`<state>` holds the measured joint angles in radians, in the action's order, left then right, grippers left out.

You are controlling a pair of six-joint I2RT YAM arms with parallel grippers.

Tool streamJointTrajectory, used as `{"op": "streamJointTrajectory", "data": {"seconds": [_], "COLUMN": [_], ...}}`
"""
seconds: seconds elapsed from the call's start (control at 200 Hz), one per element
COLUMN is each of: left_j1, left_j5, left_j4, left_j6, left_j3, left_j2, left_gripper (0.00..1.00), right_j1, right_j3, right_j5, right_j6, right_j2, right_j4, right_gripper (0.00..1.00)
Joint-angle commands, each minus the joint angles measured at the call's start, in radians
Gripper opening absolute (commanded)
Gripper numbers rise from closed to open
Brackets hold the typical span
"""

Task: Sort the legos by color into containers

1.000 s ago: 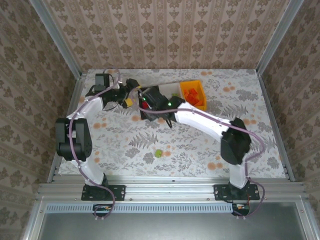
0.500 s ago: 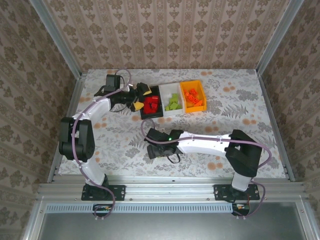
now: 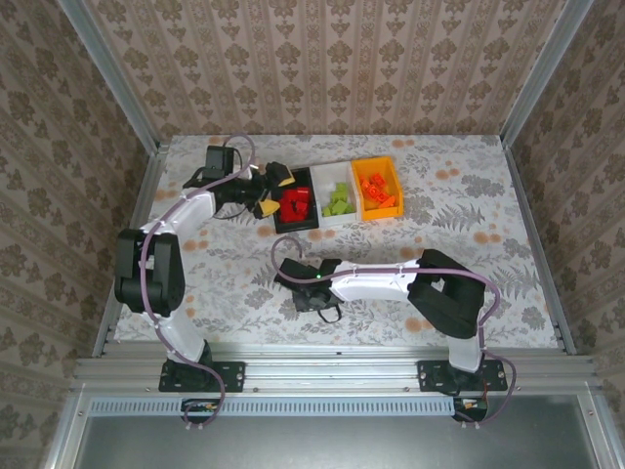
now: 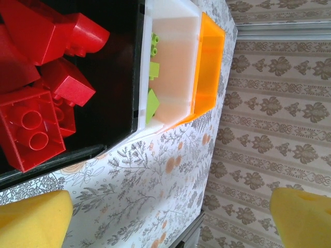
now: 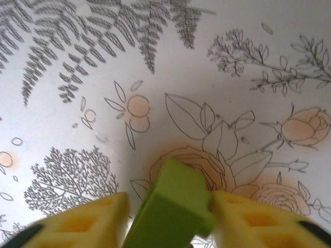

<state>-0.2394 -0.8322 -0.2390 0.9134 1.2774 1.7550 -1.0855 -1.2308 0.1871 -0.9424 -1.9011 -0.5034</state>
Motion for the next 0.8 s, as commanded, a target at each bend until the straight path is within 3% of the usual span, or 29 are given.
{"op": "streamJointTrajectory", "data": {"seconds": [0.0, 0.215, 0.32, 0.405, 0.575, 0.665, 0.795], "left_j1": [-0.038, -0.06, -0.058, -0.058, -0.114, -0.138, -0.126], "left_j5": [-0.002, 0.037, 0.052, 0.058, 0.057, 0.03, 0.074], "left_j4": [-0.03, -0.023, -0.029, -0.019, -0.07, -0.093, -0.024], "left_j6": [-0.037, -0.031, -0.029, -0.022, -0.06, -0.078, -0.043], "left_j3": [0.034, 0.012, 0.009, 0.001, 0.027, 0.058, -0.004], "left_j2": [0.009, -0.016, -0.034, -0.046, -0.006, 0.024, -0.012], "left_gripper": [1.0, 1.0, 1.0, 1.0, 1.0, 1.0, 1.0], "right_j1": [0.002, 0.042, 0.179, 0.328, 0.463, 0.514, 0.539], "right_j3": [-0.017, 0.042, 0.069, 0.055, -0.095, -0.245, -0.475], "right_j5": [0.063, 0.172, 0.244, 0.211, 0.188, 0.134, 0.11], "right_j6": [0.025, 0.097, 0.209, 0.332, 0.453, 0.473, 0.532], "right_j2": [-0.004, 0.132, 0.254, 0.302, 0.208, 0.075, -0.143], "right_j4": [-0.025, -0.094, -0.131, -0.085, 0.036, 0.026, -0.009], "right_gripper": [0.26, 0.23, 0.23, 0.23, 0.25, 0.25, 0.25]}}
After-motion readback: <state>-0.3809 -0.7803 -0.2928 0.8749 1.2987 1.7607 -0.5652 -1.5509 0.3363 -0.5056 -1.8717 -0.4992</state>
